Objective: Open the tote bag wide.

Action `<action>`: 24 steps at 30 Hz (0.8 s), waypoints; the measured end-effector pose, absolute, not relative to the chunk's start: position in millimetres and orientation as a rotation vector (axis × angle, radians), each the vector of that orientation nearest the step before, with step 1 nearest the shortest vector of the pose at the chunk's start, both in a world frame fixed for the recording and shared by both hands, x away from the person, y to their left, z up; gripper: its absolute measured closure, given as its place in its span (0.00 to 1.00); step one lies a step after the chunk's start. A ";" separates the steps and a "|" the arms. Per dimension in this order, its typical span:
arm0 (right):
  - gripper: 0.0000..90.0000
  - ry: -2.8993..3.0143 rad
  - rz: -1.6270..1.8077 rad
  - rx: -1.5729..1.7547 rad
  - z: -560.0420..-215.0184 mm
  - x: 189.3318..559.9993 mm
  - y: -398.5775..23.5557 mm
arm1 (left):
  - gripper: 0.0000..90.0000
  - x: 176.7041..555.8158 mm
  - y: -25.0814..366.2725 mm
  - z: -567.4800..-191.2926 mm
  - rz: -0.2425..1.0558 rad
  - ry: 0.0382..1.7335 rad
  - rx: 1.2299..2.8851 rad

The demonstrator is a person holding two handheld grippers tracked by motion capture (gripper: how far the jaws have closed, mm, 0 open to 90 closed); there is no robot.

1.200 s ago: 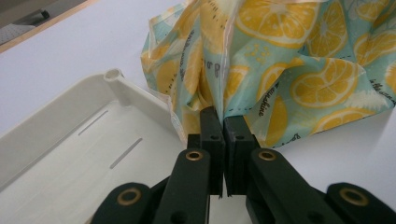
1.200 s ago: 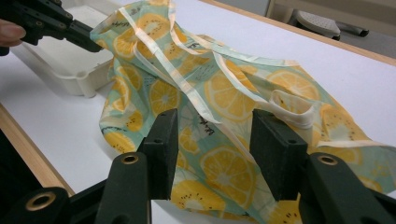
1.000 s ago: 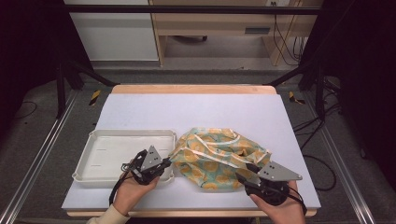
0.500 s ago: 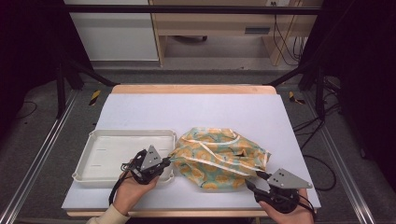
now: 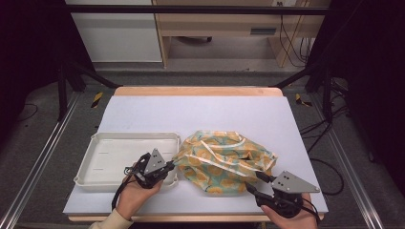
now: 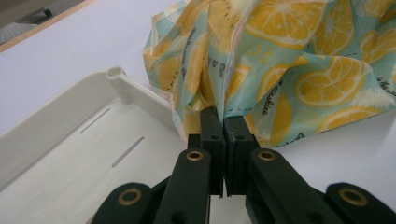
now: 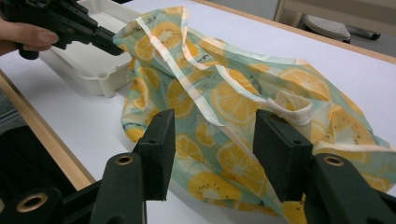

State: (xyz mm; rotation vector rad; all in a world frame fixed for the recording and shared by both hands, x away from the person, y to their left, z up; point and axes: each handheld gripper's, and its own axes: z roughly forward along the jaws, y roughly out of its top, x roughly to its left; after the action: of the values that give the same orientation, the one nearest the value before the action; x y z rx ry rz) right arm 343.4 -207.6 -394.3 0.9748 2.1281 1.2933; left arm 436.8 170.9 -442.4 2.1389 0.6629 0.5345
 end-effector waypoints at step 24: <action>0.63 2.177 1.174 0.909 -358.5 387.5 -195.3 | 0.99 436.9 174.5 -438.3 0.549 0.662 2.121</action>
State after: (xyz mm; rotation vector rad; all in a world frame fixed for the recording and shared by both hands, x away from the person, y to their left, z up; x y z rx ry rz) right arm 387.5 -195.3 -358.5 0.9090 2.1767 1.1737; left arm 436.9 174.5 -438.3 2.1210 0.6624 0.5493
